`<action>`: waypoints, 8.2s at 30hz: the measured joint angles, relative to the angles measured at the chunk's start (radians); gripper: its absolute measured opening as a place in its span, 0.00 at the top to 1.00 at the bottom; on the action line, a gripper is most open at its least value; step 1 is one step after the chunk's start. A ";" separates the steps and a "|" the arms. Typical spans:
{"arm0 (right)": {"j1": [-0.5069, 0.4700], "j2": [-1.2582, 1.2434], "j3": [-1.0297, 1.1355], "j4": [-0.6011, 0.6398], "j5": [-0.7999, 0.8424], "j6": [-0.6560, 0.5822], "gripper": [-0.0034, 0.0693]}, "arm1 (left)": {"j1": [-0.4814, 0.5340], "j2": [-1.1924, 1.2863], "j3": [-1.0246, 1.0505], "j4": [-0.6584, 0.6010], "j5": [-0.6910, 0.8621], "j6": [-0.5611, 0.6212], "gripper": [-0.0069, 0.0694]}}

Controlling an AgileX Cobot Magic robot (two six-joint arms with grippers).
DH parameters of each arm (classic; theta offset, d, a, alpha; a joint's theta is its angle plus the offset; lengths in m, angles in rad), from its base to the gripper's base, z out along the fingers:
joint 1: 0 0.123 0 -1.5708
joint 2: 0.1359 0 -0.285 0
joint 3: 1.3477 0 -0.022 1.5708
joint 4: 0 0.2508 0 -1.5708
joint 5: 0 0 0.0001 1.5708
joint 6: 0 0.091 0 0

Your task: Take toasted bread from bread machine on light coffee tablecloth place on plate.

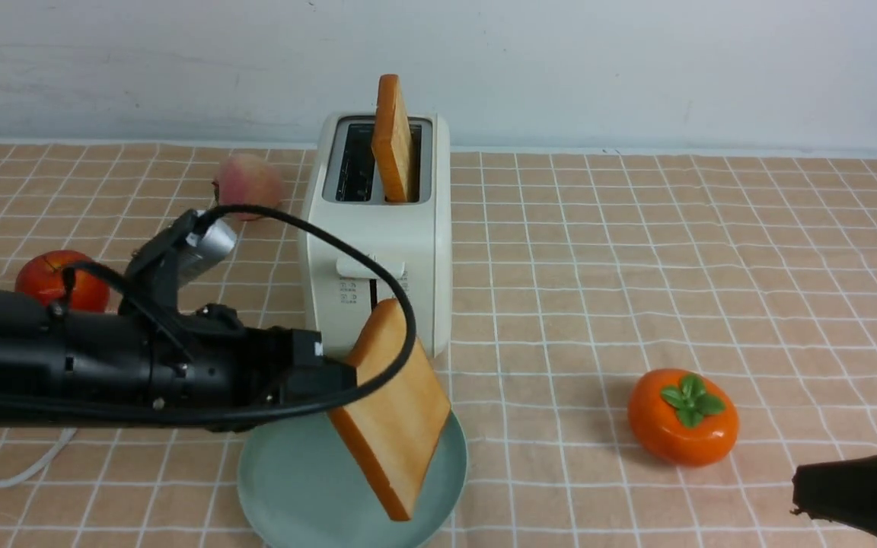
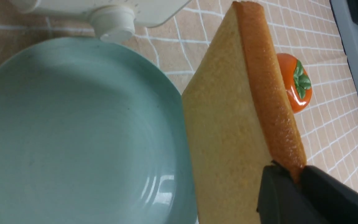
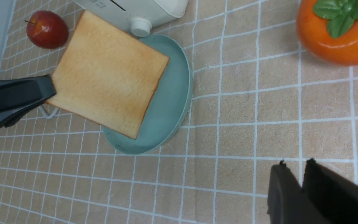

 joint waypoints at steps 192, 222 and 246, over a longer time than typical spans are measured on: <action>0.629 -0.589 0.210 -1.401 -0.616 0.961 0.95 | 0.000 -1.166 0.162 1.196 0.218 -1.116 0.93; 0.629 -0.589 0.210 -1.407 -0.616 0.962 0.90 | 0.000 -1.166 0.177 1.181 0.063 -1.091 0.93; 0.629 -0.589 0.210 -1.408 -0.617 0.962 0.86 | 0.174 -1.408 0.750 1.304 -0.229 -1.090 0.92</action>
